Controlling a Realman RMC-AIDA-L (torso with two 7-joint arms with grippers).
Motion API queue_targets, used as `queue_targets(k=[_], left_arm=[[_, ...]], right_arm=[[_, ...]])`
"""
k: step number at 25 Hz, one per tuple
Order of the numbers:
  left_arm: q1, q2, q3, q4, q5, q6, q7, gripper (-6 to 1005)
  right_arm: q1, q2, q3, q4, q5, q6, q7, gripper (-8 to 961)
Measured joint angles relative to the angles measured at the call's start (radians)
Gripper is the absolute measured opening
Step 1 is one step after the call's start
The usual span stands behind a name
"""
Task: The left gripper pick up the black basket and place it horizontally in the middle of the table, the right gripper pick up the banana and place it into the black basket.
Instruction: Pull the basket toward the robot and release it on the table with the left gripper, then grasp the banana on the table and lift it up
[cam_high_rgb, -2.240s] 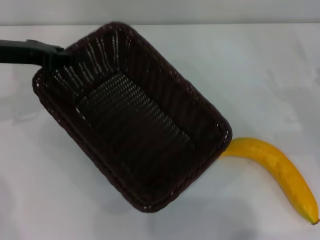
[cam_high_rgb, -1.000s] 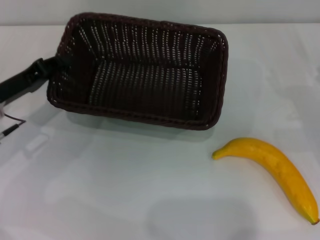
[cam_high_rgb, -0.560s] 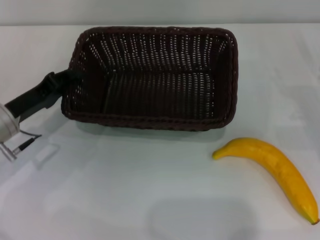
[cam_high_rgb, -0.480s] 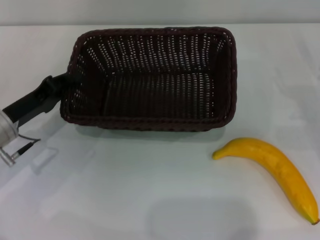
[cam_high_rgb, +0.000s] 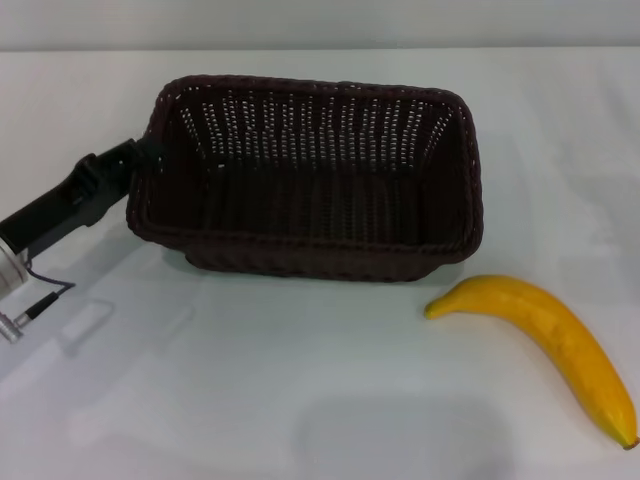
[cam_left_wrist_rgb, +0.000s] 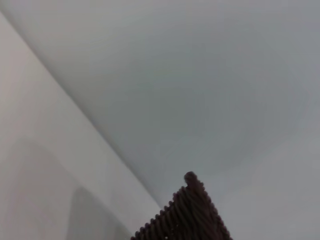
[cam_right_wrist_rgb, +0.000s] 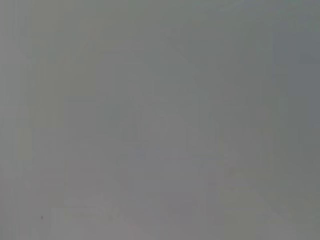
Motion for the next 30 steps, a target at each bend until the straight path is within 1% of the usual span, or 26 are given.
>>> queue_targets(k=[5, 10, 14, 18, 21, 24, 26, 28, 30], left_arm=[[-0.001, -0.001, 0.006, 0.0, -0.01, -0.012, 0.014, 463], [0.012, -0.001, 0.008, -0.004, -0.005, -0.055, 0.058, 697], [0.055, -0.002, 0.0, -0.008, -0.03, -0.117, 0.107, 757], [0.117, -0.003, -0.002, -0.009, -0.103, -0.147, 0.155, 816], [0.165, -0.003, -0.002, -0.011, -0.18, -0.159, 0.211, 861], [0.205, -0.004, -0.002, -0.04, -0.294, -0.173, 0.316, 862], [0.226, -0.005, -0.002, -0.093, -0.402, -0.192, 0.432, 862], [0.235, -0.006, -0.002, -0.155, -0.509, -0.202, 0.564, 862], [0.237, -0.006, -0.002, -0.207, -0.584, -0.206, 0.692, 861]], right_arm=[[-0.003, 0.001, 0.0, 0.0, 0.001, 0.004, 0.0, 860], [-0.003, 0.001, 0.0, 0.0, 0.002, 0.005, 0.002, 859], [0.002, 0.003, 0.0, 0.0, 0.002, 0.011, 0.006, 859], [0.006, 0.003, 0.0, -0.006, 0.004, 0.018, 0.008, 859], [0.004, 0.001, -0.001, -0.022, 0.004, 0.024, 0.03, 858], [-0.006, -0.005, -0.018, -0.061, -0.011, 0.028, 0.138, 858], [-0.015, -0.017, -0.048, -0.106, -0.045, 0.026, 0.234, 858], [-0.031, -0.034, -0.08, -0.167, -0.105, 0.021, 0.344, 858], [-0.051, -0.061, -0.102, -0.259, -0.209, 0.017, 0.485, 857]])
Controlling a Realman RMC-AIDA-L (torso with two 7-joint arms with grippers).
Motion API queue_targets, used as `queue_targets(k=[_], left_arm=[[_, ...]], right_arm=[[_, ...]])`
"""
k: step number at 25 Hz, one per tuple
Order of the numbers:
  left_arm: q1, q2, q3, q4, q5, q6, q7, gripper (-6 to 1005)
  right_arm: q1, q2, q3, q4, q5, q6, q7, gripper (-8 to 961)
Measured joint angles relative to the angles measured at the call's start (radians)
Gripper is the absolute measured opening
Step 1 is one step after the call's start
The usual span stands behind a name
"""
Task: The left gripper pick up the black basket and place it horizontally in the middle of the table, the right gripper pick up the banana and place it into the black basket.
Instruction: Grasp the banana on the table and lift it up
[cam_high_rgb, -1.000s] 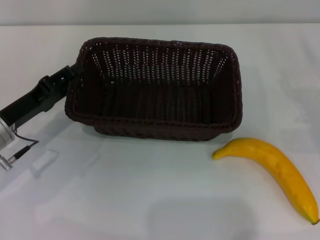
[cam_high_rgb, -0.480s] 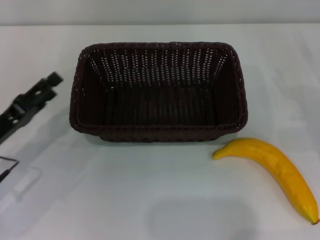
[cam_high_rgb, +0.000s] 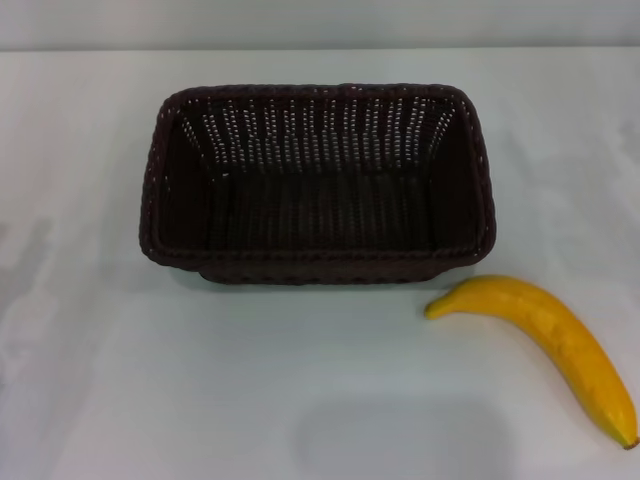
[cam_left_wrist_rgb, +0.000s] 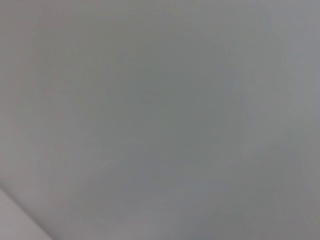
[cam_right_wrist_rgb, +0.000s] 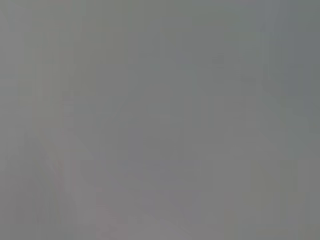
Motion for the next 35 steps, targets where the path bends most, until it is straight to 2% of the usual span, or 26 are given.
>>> queue_targets(k=[1, 4, 7, 8, 9, 12, 16, 19, 21, 26, 31, 35], left_arm=[[0.0, 0.0, 0.0, -0.023, -0.033, -0.001, 0.067, 861], [0.0, -0.001, 0.0, -0.054, -0.096, -0.001, 0.225, 861], [0.0, -0.001, 0.0, -0.058, -0.138, 0.027, 0.311, 861], [-0.001, -0.001, 0.0, -0.059, -0.151, 0.045, 0.331, 862], [-0.003, -0.001, 0.0, -0.059, -0.161, 0.059, 0.341, 862], [-0.007, 0.001, 0.0, -0.056, -0.208, 0.112, 0.36, 860], [-0.006, 0.004, 0.0, -0.051, -0.225, 0.131, 0.365, 857], [-0.009, 0.004, 0.0, -0.051, -0.235, 0.136, 0.373, 854], [-0.011, 0.004, 0.0, -0.051, -0.241, 0.141, 0.379, 852], [-0.013, 0.004, 0.0, -0.051, -0.245, 0.147, 0.382, 852], [-0.02, 0.004, 0.0, -0.05, -0.245, 0.148, 0.382, 853], [-0.036, 0.003, 0.0, -0.05, -0.246, 0.15, 0.383, 853]], right_arm=[[-0.005, -0.01, -0.004, -0.028, -0.03, -0.001, 0.039, 857], [-0.023, -0.066, -0.011, -0.222, -0.292, 0.003, 0.299, 857], [-0.029, -0.092, -0.012, -0.413, -0.561, 0.034, 0.498, 857], [-0.033, -0.094, -0.011, -0.497, -0.654, 0.056, 0.564, 857], [-0.034, -0.093, -0.01, -0.521, -0.684, 0.062, 0.583, 857], [-0.052, -0.064, -0.005, -0.738, -0.913, 0.139, 0.736, 857], [-0.064, 0.006, 0.002, -0.984, -1.129, 0.252, 0.878, 858], [-0.074, 0.046, -0.015, -1.138, -1.241, 0.337, 0.978, 858], [-0.08, 0.05, -0.071, -1.226, -1.282, 0.397, 1.084, 858], [-0.08, 0.05, -0.225, -1.353, -1.37, 0.468, 1.299, 858], [-0.068, 0.052, -0.482, -1.452, -1.531, 0.454, 1.505, 858], [-0.045, 0.055, -0.682, -1.474, -1.679, 0.437, 1.631, 857]])
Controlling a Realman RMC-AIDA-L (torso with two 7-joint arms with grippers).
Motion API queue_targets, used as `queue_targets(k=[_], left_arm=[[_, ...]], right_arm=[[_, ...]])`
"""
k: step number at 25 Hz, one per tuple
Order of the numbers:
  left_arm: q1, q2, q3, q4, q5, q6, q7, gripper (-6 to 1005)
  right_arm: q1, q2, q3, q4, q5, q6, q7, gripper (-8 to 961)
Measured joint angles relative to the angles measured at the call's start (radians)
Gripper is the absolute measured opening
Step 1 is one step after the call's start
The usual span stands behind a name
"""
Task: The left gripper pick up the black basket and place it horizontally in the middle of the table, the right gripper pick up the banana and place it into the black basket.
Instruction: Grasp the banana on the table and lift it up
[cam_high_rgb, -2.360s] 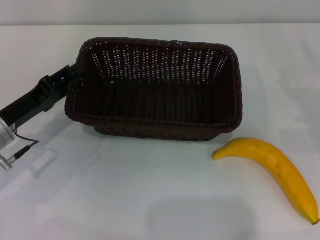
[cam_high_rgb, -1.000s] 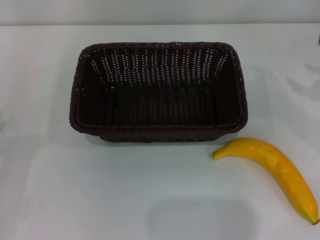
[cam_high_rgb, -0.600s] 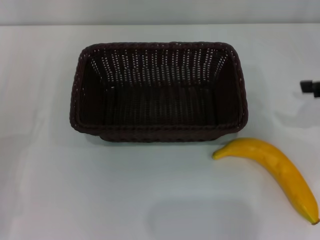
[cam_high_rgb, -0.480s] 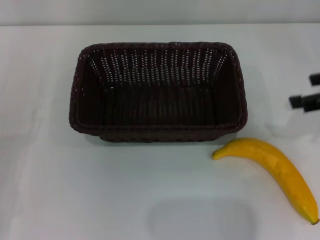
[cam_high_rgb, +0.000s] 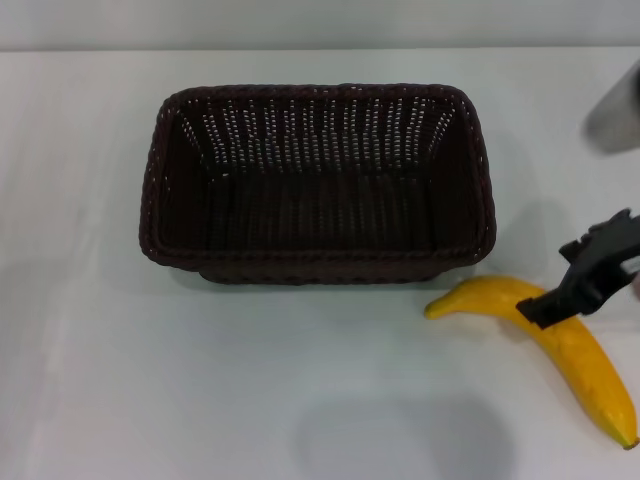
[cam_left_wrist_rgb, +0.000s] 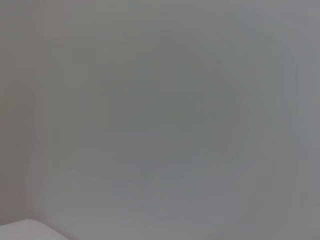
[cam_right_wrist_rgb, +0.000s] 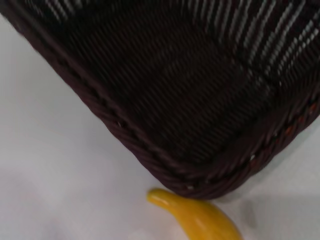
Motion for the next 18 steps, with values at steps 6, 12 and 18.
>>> queue_targets(k=[6, 12, 18], left_arm=[[-0.003, 0.0, 0.0, -0.001, 0.0, 0.0, 0.002, 853], [-0.005, 0.001, 0.001, -0.002, 0.0, 0.0, 0.002, 854], [-0.016, 0.001, 0.002, -0.007, 0.002, 0.0, 0.001, 854]], right_arm=[[0.026, 0.004, -0.154, 0.038, -0.159, -0.046, 0.095, 857], [0.038, 0.008, -0.169, 0.132, -0.158, -0.086, 0.098, 856], [0.044, 0.011, -0.177, 0.194, -0.155, -0.115, 0.091, 855]])
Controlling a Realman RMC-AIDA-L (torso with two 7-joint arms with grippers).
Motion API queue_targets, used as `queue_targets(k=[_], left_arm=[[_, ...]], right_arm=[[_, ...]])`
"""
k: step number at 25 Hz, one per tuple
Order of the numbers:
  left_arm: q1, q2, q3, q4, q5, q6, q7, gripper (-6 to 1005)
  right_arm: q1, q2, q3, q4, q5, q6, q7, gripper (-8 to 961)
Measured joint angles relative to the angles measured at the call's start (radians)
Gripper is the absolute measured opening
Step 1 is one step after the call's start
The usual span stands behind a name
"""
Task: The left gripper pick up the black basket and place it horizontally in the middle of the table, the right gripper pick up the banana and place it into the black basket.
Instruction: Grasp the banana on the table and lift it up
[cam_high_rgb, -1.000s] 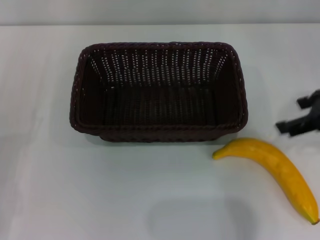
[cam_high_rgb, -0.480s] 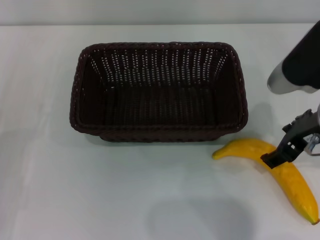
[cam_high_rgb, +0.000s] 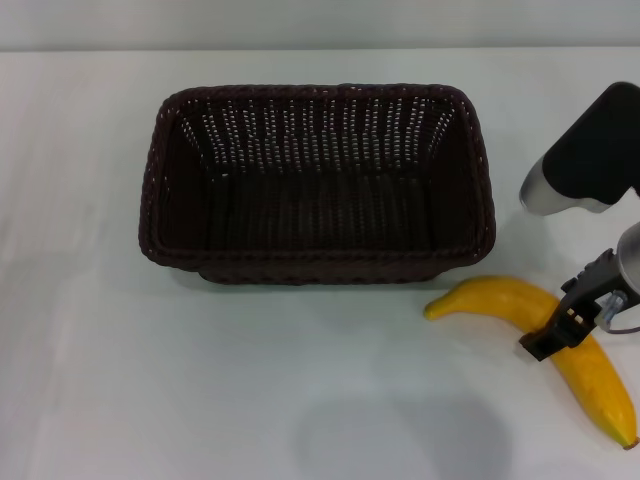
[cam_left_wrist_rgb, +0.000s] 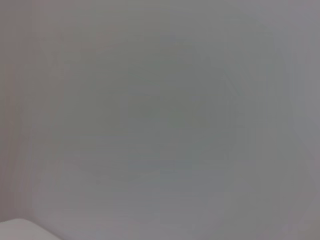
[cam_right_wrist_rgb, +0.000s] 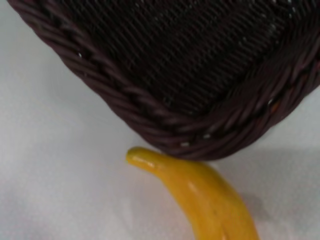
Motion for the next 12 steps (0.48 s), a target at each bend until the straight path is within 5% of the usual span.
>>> queue_targets(k=[5, 12], left_arm=[[-0.003, 0.0, 0.001, -0.001, 0.001, 0.0, -0.001, 854], [-0.007, 0.0, 0.0, -0.002, 0.0, 0.0, -0.003, 855]], right_arm=[[0.008, -0.002, -0.003, 0.029, 0.014, -0.004, -0.01, 854], [0.016, -0.006, 0.001, 0.029, 0.022, 0.021, -0.038, 634]])
